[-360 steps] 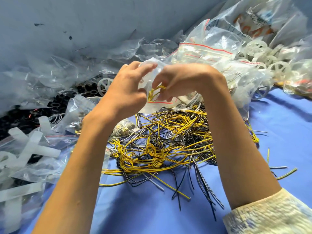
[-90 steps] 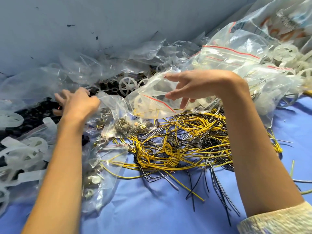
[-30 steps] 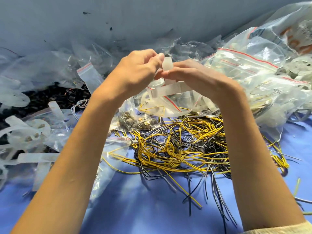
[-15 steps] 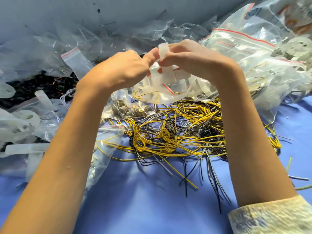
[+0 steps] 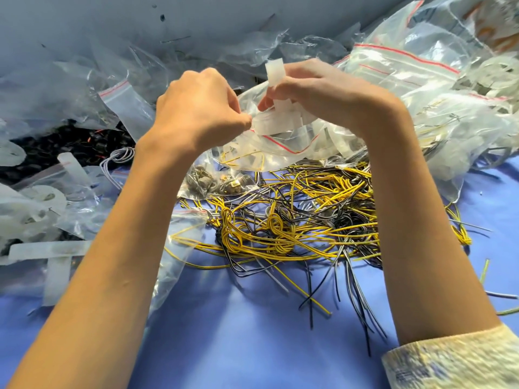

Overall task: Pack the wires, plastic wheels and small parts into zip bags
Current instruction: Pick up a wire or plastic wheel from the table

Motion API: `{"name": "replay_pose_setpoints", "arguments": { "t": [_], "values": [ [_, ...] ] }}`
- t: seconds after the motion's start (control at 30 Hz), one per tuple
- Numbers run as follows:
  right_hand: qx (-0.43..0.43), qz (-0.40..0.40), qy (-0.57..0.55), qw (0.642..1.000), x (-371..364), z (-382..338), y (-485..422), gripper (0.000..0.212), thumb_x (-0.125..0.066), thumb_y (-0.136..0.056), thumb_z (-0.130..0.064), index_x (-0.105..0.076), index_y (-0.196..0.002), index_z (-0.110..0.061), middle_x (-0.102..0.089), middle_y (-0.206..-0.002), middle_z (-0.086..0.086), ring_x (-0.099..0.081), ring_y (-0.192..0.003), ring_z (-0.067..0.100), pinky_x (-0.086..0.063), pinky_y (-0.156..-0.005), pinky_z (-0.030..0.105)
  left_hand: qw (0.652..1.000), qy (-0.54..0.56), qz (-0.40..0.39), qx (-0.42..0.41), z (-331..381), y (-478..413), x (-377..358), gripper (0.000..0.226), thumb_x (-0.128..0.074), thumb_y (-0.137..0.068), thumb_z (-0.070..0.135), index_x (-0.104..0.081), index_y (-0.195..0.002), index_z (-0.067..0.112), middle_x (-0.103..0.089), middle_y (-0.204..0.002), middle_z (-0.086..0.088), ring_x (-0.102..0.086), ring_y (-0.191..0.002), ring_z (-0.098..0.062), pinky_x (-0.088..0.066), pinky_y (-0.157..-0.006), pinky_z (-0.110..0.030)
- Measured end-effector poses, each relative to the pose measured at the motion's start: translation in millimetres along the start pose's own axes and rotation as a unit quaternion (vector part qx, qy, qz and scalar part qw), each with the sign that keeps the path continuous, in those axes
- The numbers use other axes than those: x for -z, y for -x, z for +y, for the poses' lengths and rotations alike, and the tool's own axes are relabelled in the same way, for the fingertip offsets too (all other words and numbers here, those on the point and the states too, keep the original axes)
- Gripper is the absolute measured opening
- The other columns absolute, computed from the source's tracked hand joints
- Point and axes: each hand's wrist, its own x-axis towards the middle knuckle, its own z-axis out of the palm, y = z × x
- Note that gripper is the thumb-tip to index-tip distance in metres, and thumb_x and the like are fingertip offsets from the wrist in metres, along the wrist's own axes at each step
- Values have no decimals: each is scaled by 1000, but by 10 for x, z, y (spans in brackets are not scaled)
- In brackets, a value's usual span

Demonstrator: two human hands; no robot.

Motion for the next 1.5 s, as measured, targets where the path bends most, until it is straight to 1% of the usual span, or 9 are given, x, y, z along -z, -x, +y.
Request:
{"name": "replay_pose_setpoints", "arguments": {
  "t": [0.1,0.33,0.63,0.77,0.93,1.1,1.3,1.4,1.5],
  "values": [
    [-1,6,5,1000,7,13,13,47,-45,-69,-42,-69,-97,-14,-69,-103,5,-61,-92,21,-41,-74,31,1000,-2,-12,-5,15,37,19,7,-70,-69,27,-65,-65,28,-67,-82,-10,-62,-87,-32,-52,-82,-36],
    [-3,0,28,1000,-16,51,-12,31,-53,-84,-28,-63,-103,-7,-67,-107,13,-59,-105,31,-46,-91,47,1000,5,-22,-10,18,38,1,14,-69,-66,20,-60,-64,31,-64,-79,-2,-61,-85,-27,-49,-78,-31],
    [1,-23,53,998,-41,54,-17,25,-54,-87,-29,-65,-100,-10,-68,-100,9,-54,-80,17,-38,-69,31,998,41,-27,-31,15,37,-6,24,-65,-69,18,-67,-91,29,-57,-77,14,-56,-80,-18,-37,-70,-22],
    [-12,-44,77,996,-50,50,-27,26,-55,-88,-30,-64,-100,-10,-60,-85,2,-49,-74,14,-34,-67,31,998,27,-22,-46,28,25,-8,37,-65,-71,19,-67,-106,30,-54,-84,9,-51,-84,-16,-35,-73,-21],
    [-34,-60,100,993,-56,21,-55,29,-55,-87,-33,-64,-101,-8,-61,-90,5,-54,-82,21,-42,-75,35,997,12,-23,-66,67,12,-38,48,-64,-74,18,-61,-121,24,-49,-97,8,-47,-89,-15,-34,-79,-21],
    [-36,-72,139,987,-80,10,-62,26,-53,-91,-31,-65,-102,-9,-54,-77,-4,-47,-67,10,-36,-59,25,996,18,-17,-87,84,-1,-43,55,-64,-72,18,-56,-127,23,-53,-114,4,-48,-90,-18,-37,-78,-24],
    [-23,-66,183,981,-95,3,-35,25,-50,-94,-40,-54,-95,-15,-52,-80,-5,-47,-79,17,-32,-56,28,996,20,-3,-89,86,-7,-9,56,-62,-73,19,-54,-128,25,-52,-120,2,-48,-97,-17,-35,-82,-22],
    [-33,-97,209,973,-85,16,-38,16,-46,-96,-45,-44,-99,-30,-52,-98,-6,-45,-89,14,-30,-66,27,995,31,5,-96,104,5,3,53,-62,-75,20,-55,-128,25,-52,-114,6,-44,-91,-12,-32,-81,-18],
    [-56,-127,231,963,-94,20,-30,48,-42,-95,-51,-40,-137,-27,-49,-138,1,-46,-118,16,-30,-85,25,994,41,9,-97,121,6,1,51,-62,-76,22,-56,-127,27,-48,-108,11,-44,-89,-11,-32,-79,-16]
  ]
}}
